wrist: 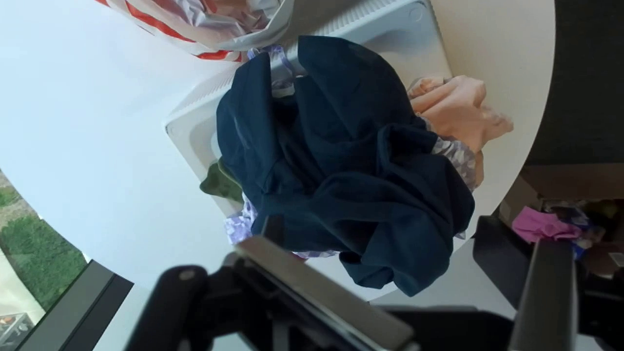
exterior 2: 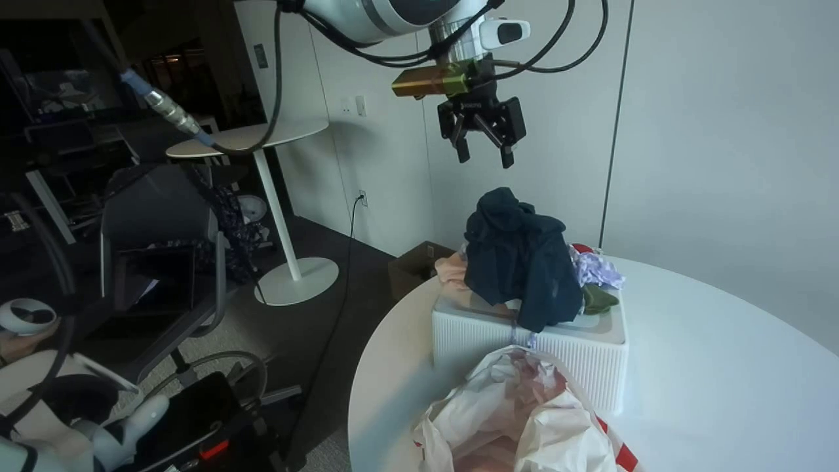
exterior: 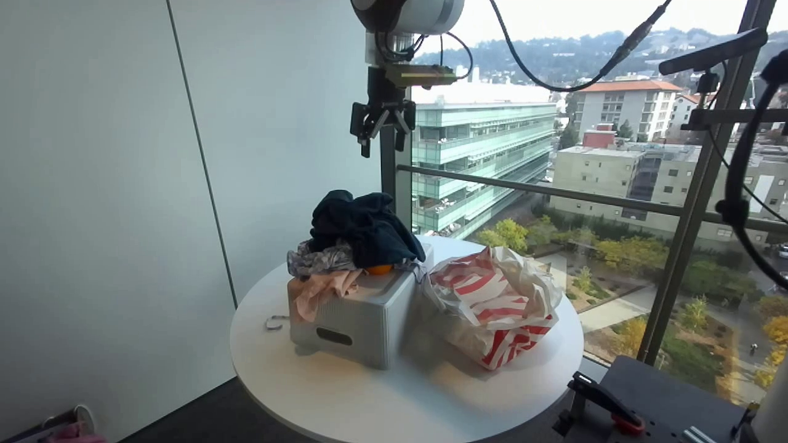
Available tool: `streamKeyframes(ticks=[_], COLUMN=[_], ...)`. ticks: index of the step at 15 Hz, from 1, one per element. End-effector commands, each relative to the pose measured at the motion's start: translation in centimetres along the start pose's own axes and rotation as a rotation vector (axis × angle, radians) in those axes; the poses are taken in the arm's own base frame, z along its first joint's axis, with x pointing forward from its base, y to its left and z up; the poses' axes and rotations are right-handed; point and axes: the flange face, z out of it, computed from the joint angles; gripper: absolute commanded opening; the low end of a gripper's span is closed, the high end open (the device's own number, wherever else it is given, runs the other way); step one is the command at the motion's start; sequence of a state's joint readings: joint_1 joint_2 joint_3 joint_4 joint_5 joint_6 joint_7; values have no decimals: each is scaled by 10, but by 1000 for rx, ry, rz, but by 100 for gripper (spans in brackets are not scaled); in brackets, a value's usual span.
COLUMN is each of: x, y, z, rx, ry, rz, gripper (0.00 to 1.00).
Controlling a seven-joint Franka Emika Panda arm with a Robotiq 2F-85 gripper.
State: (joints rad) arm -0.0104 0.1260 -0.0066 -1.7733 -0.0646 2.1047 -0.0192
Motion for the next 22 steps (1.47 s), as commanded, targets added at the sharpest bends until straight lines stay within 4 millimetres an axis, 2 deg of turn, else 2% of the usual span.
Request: streamKeyframes(ticks=[1,5,11,15,19,20,21,22], x=[46,68,80,92,94,93,91,90], y=[-7,-24,-45,-39,-35,-35,-38,-39], z=[22,55,94,121,136,137,134,133], rx=[15,6,102,15,5,18,30,27], ry=[4,-11,-70,-60,-81,-84,-93,-96], rz=[-72,-168,-228,-261,-278,-294,-312,-320], gripper=[100,100,100,100,100,75,74,66])
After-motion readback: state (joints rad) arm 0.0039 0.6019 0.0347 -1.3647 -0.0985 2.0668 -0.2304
